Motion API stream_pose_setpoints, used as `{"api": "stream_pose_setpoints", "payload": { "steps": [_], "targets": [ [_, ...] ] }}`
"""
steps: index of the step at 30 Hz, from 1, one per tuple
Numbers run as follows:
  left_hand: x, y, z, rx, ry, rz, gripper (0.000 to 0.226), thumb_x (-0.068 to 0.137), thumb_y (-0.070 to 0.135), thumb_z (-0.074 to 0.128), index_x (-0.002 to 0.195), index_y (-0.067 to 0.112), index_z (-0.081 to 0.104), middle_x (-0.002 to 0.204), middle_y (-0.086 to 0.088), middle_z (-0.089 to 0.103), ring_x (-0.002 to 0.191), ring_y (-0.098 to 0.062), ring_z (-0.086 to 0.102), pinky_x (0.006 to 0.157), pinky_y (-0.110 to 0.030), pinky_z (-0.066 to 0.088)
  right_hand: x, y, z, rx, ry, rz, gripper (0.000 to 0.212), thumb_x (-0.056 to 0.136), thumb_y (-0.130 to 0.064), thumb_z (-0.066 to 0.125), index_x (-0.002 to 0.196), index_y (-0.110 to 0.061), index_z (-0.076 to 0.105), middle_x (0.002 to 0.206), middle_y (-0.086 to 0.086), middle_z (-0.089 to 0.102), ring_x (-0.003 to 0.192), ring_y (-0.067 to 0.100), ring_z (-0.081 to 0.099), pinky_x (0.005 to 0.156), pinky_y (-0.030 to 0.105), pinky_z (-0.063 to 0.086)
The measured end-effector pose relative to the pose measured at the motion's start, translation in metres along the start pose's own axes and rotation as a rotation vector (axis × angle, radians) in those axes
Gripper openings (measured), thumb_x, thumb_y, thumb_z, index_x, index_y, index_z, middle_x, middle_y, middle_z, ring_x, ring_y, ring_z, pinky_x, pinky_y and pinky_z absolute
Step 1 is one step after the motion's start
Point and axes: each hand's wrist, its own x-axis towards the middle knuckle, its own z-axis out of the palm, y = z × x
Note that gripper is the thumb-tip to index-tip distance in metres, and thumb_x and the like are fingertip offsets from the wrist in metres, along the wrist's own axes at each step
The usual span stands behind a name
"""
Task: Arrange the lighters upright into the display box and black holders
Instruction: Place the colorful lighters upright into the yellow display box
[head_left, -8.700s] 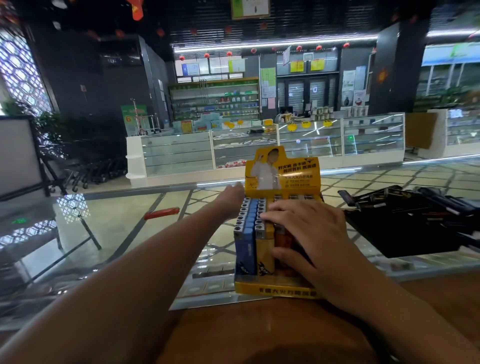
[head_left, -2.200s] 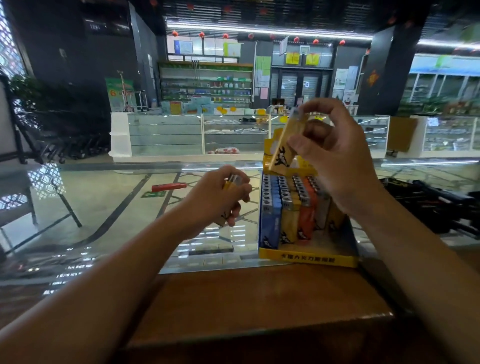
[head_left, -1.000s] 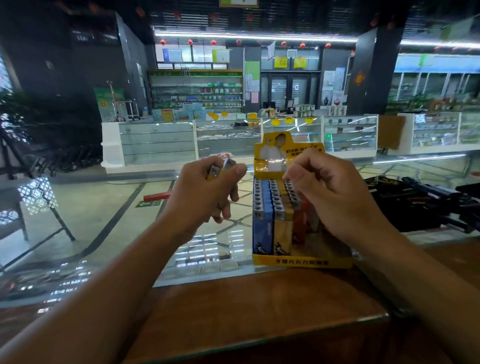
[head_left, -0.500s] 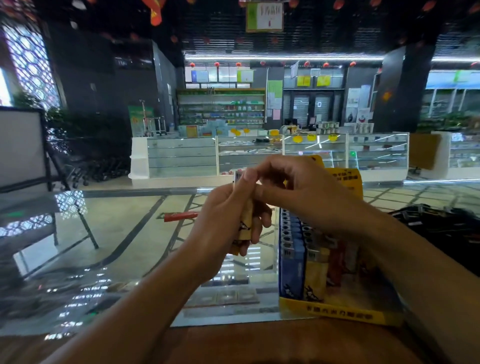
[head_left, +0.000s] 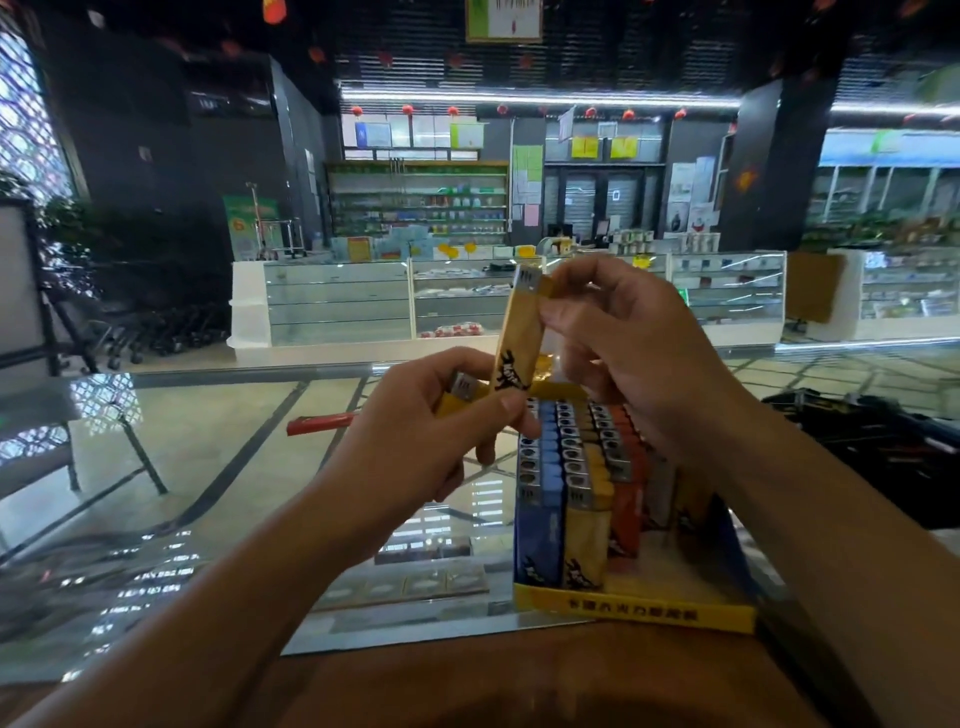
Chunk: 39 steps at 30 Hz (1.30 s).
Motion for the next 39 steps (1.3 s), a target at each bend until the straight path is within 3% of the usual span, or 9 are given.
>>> {"api": "stream_pose_setpoints", "payload": {
  "steps": [3, 7, 11, 13, 21, 26, 32, 36, 39],
  "targets": [
    [-0.001, 0.000, 0.000, -0.004, -0.016, 0.027, 0.013, 0.093, 0.025, 0.062, 0.085, 0.033, 0.069, 0.076, -0.002, 0.072, 0.056, -0.015, 0.046, 0.042, -0.023, 0.035, 0.000, -0.002, 0.000, -0.032, -0.034, -0.094, 0.024, 0.096, -0.004, 0.059, 0.116, -0.016, 0.056, 0.068, -0.008, 0.058, 0.043, 0.011, 0.039, 0.043, 0.024, 0.034],
    [0.000, 0.000, -0.001, 0.032, -0.007, 0.014, 0.006, 0.087, 0.034, 0.065, 0.085, 0.037, 0.070, 0.065, 0.001, 0.066, 0.052, -0.013, 0.047, 0.041, -0.022, 0.035, -0.002, -0.001, -0.004, -0.154, -0.103, -0.173, 0.025, 0.096, -0.005, 0.060, 0.117, -0.020, 0.059, 0.078, -0.005, 0.057, 0.045, 0.019, 0.036, 0.044, 0.027, 0.035],
    [0.002, -0.004, 0.000, -0.001, 0.052, 0.014, 0.009, 0.085, 0.037, 0.066, 0.089, 0.031, 0.071, 0.062, -0.001, 0.064, 0.049, -0.012, 0.043, 0.039, -0.021, 0.033, -0.001, -0.001, -0.010, -0.191, 0.010, -0.227, 0.024, 0.095, -0.003, 0.060, 0.112, -0.018, 0.061, 0.081, 0.013, 0.063, 0.052, 0.009, 0.051, 0.050, 0.019, 0.041],
    [0.004, -0.008, -0.002, -0.019, 0.112, -0.004, 0.005, 0.090, 0.029, 0.066, 0.089, 0.027, 0.071, 0.061, -0.001, 0.062, 0.048, -0.011, 0.042, 0.037, -0.021, 0.032, 0.003, 0.003, -0.018, -0.212, 0.073, -0.225, 0.022, 0.095, -0.004, 0.061, 0.110, -0.020, 0.060, 0.085, 0.016, 0.067, 0.056, 0.017, 0.055, 0.054, 0.020, 0.044],
    [0.007, -0.026, -0.004, 0.179, 0.116, -0.127, 0.004, 0.090, 0.024, 0.069, 0.094, 0.024, 0.068, 0.062, 0.002, 0.067, 0.046, -0.009, 0.047, 0.038, -0.023, 0.037, 0.013, 0.027, -0.047, -0.567, 0.099, -0.144, 0.020, 0.090, -0.015, 0.069, 0.106, -0.019, 0.057, 0.092, -0.003, 0.066, 0.077, 0.022, 0.060, 0.061, 0.022, 0.051],
    [0.008, -0.029, -0.004, 0.225, 0.156, -0.109, 0.006, 0.089, 0.025, 0.070, 0.094, 0.026, 0.067, 0.063, 0.003, 0.068, 0.043, -0.004, 0.048, 0.039, -0.020, 0.040, 0.014, 0.028, -0.050, -0.720, 0.052, -0.194, 0.020, 0.089, -0.016, 0.071, 0.104, -0.021, 0.059, 0.095, -0.009, 0.067, 0.073, 0.021, 0.058, 0.064, 0.029, 0.050],
    [0.010, -0.028, -0.008, 0.217, 0.182, -0.086, 0.001, 0.088, 0.026, 0.071, 0.089, 0.025, 0.070, 0.063, 0.003, 0.068, 0.044, -0.004, 0.051, 0.040, -0.021, 0.040, 0.016, 0.025, -0.053, -0.822, -0.020, -0.192, 0.020, 0.088, -0.018, 0.073, 0.102, -0.025, 0.061, 0.094, -0.017, 0.066, 0.069, 0.015, 0.056, 0.062, 0.024, 0.046],
    [0.009, -0.028, -0.007, 0.251, 0.173, -0.068, 0.005, 0.089, 0.027, 0.069, 0.084, 0.028, 0.071, 0.066, 0.003, 0.069, 0.045, -0.005, 0.053, 0.040, -0.021, 0.042, 0.016, 0.033, -0.052, -0.931, -0.147, -0.151, 0.021, 0.085, -0.021, 0.076, 0.104, -0.024, 0.066, 0.096, -0.013, 0.065, 0.084, -0.019, 0.056, 0.067, -0.001, 0.039],
    [0.008, -0.028, -0.006, 0.310, 0.161, -0.050, 0.009, 0.089, 0.026, 0.069, 0.080, 0.030, 0.071, 0.066, 0.006, 0.069, 0.046, -0.005, 0.053, 0.041, -0.019, 0.042, 0.019, 0.035, -0.053, -1.004, -0.200, -0.130, 0.018, 0.086, -0.024, 0.075, 0.102, -0.027, 0.068, 0.088, -0.018, 0.062, 0.079, -0.021, 0.052, 0.065, -0.004, 0.033]
  ]
}}
